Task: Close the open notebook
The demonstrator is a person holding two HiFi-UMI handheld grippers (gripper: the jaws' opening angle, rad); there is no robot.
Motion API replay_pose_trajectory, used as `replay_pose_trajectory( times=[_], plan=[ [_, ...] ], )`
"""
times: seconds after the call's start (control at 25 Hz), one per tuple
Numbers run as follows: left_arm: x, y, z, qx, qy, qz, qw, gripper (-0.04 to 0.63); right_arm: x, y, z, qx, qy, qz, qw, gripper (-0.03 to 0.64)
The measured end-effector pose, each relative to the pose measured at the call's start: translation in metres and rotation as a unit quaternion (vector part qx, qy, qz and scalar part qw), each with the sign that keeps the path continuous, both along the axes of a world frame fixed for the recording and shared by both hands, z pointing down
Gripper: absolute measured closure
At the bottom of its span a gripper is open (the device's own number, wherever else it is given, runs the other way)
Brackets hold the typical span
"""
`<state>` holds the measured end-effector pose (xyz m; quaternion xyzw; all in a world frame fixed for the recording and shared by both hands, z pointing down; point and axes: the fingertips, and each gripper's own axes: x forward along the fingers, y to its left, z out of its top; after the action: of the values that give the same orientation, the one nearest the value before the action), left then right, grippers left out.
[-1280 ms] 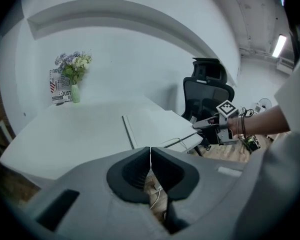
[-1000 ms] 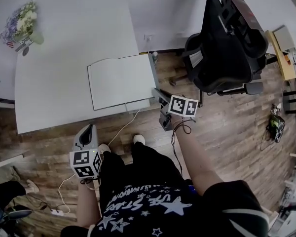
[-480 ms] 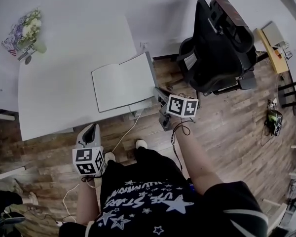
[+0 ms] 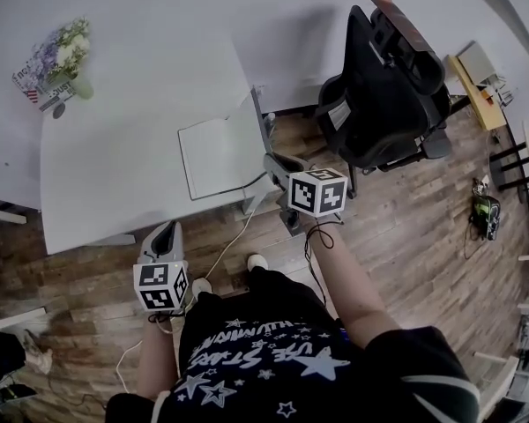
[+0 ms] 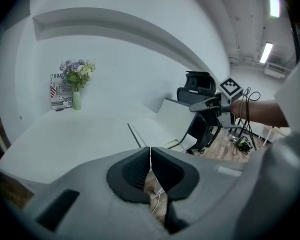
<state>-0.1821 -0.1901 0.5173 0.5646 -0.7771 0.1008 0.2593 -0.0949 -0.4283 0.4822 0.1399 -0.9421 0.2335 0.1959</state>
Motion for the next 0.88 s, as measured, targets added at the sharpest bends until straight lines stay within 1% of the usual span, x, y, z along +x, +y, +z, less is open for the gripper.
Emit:
replay_pose_trajectory(
  times=[0.2,0.36,0.6,0.72,0.88],
  plan=[
    [-0.008,0.013,0.000,0.006,0.004,0.009,0.9999,0.574,-0.026,0.028,-0.011,0.031,0.007,-0.026,0.999,0.589],
    [-0.013,0.021,0.002,0.010,0.008,0.018,0.9997,0.574,-0.043,0.049,-0.011,0.041,0.012,-0.037,0.998,0.588],
    [-0.025,0.037,0.008,0.007,0.013,0.029,0.9995,0.574,-0.068,0.075,-0.003,0.048,0.020,-0.044,0.998,0.588],
    [-0.034,0.045,0.012,0.003,0.017,0.031,0.9994,0.574,-0.080,0.088,0.004,0.063,0.036,-0.056,0.996,0.588],
    [-0.042,0.055,0.018,-0.001,0.026,0.034,0.9991,0.574,-0.095,0.105,0.019,0.094,0.071,-0.073,0.990,0.586]
  ],
)
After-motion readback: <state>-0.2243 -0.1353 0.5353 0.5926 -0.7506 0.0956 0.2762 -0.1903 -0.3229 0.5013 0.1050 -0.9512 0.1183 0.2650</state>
